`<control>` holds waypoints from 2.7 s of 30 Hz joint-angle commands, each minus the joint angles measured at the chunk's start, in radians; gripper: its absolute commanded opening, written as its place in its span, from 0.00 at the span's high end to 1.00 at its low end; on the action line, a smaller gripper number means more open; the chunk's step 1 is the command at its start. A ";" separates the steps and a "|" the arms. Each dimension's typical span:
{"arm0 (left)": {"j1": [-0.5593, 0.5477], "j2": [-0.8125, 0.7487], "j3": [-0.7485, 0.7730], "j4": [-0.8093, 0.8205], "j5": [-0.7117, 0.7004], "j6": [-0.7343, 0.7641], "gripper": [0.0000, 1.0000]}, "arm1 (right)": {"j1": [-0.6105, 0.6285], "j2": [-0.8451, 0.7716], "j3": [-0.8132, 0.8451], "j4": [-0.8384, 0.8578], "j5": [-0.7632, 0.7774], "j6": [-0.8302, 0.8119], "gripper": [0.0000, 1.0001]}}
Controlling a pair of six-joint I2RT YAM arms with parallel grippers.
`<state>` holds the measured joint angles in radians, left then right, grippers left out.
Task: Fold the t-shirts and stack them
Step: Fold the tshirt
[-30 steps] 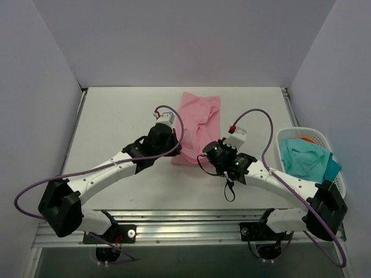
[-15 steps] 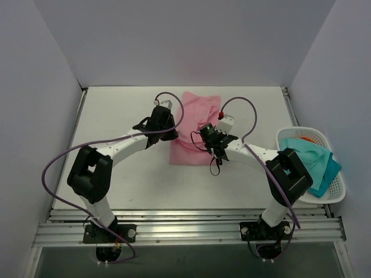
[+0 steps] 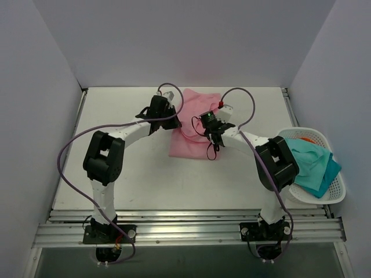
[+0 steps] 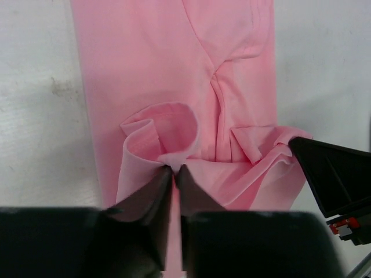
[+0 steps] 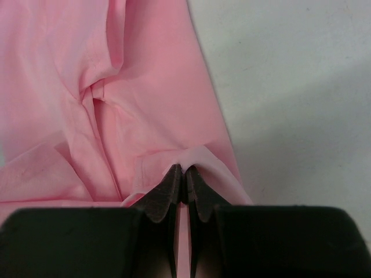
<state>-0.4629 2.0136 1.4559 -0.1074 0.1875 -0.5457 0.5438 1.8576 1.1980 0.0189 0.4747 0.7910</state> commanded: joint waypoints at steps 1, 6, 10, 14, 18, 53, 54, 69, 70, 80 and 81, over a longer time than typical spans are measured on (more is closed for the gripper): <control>0.039 0.051 0.112 0.048 0.088 0.027 0.72 | -0.028 0.043 0.073 -0.014 0.005 -0.012 1.00; 0.079 0.180 0.236 0.002 0.138 0.036 0.33 | -0.065 0.129 0.181 -0.054 -0.014 -0.007 0.63; 0.128 0.286 0.403 -0.038 0.197 0.026 0.28 | -0.090 0.213 0.276 -0.068 0.011 0.001 0.11; 0.182 0.355 0.536 -0.064 0.251 -0.016 0.26 | -0.133 0.291 0.451 -0.167 0.021 0.002 0.08; 0.214 0.274 0.557 -0.089 0.219 0.000 0.24 | -0.145 0.296 0.572 -0.206 0.065 -0.042 0.07; -0.111 -0.461 -0.824 0.594 -0.221 -0.418 0.25 | 0.074 -0.537 -0.670 0.311 -0.157 0.185 0.05; -0.109 -0.449 -0.819 0.610 -0.224 -0.431 0.25 | 0.071 -0.511 -0.664 0.315 -0.156 0.182 0.05; -0.105 -0.285 -0.763 0.681 -0.243 -0.461 0.25 | 0.024 -0.247 -0.583 0.458 -0.238 0.156 0.18; -0.105 -0.279 -0.761 0.681 -0.250 -0.459 0.25 | 0.018 -0.244 -0.584 0.464 -0.240 0.155 0.20; -0.103 -0.262 -0.769 0.692 -0.295 -0.479 0.27 | -0.005 -0.250 -0.598 0.478 -0.249 0.148 0.50; -0.102 -0.260 -0.769 0.696 -0.301 -0.481 0.28 | -0.010 -0.250 -0.600 0.478 -0.251 0.148 0.53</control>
<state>-0.5686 1.7363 0.6697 0.5438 -0.0746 -1.0172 0.5438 1.6009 0.6079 0.5152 0.2283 0.9432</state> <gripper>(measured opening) 0.728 0.497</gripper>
